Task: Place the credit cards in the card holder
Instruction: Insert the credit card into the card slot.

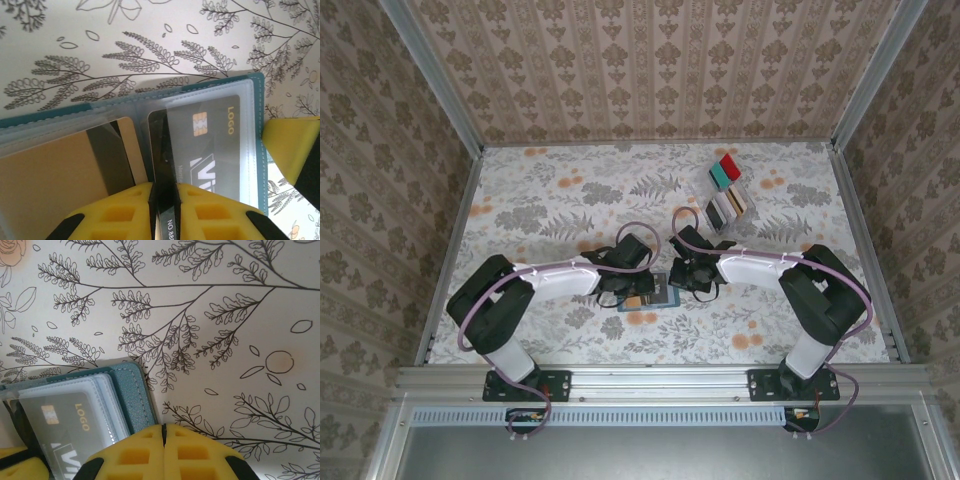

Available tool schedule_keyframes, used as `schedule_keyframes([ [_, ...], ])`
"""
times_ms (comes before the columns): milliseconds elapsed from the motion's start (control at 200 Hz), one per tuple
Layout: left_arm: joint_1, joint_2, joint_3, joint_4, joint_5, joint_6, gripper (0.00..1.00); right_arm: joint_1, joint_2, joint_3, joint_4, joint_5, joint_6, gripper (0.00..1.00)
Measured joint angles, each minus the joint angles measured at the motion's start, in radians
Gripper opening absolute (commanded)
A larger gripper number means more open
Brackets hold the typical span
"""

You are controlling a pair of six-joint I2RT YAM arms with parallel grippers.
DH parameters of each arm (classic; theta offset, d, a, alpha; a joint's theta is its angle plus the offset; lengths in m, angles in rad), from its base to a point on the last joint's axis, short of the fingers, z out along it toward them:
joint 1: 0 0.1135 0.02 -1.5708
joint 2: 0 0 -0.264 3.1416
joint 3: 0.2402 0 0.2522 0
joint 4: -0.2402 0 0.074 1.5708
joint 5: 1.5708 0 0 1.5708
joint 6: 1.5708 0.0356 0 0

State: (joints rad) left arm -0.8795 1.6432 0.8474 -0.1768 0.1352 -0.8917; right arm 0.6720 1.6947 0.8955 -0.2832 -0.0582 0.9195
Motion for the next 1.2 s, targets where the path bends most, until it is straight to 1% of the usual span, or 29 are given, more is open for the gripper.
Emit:
schedule_keyframes([
  [270,-0.002,0.017,0.002,0.027,0.043,0.011,0.23,0.000,0.000,0.000,0.000,-0.001,0.000,0.01],
  [335,-0.002,0.019,0.005,0.027,0.045,0.011,0.27,0.000,0.000,0.000,0.000,-0.001,0.000,0.01],
  [450,-0.002,0.019,0.006,0.026,0.044,0.014,0.31,0.000,0.000,0.000,0.000,-0.001,0.000,0.02],
  [565,-0.004,0.013,0.006,0.021,0.028,0.013,0.36,0.000,0.000,0.000,-0.001,0.000,0.000,0.02],
  [705,-0.005,-0.016,-0.004,-0.005,-0.006,0.011,0.38,0.000,0.000,0.000,-0.001,0.001,0.000,0.01],
  [770,-0.003,-0.024,-0.012,-0.012,-0.017,0.010,0.41,0.000,0.000,0.000,-0.001,0.001,0.000,0.01],
  [915,-0.003,-0.041,-0.018,-0.012,-0.024,0.010,0.45,0.000,0.000,0.000,-0.001,0.001,0.000,0.02],
  [1015,-0.003,-0.076,-0.024,-0.018,-0.036,0.014,0.52,0.000,0.000,0.000,-0.001,0.001,0.000,0.02],
  [1080,-0.003,-0.126,-0.034,-0.023,-0.054,0.020,0.55,0.000,0.000,0.000,-0.001,0.000,0.000,0.02],
  [1200,0.026,-0.233,-0.058,-0.034,-0.076,0.023,0.59,0.000,0.000,0.000,-0.001,0.000,0.000,0.02],
])
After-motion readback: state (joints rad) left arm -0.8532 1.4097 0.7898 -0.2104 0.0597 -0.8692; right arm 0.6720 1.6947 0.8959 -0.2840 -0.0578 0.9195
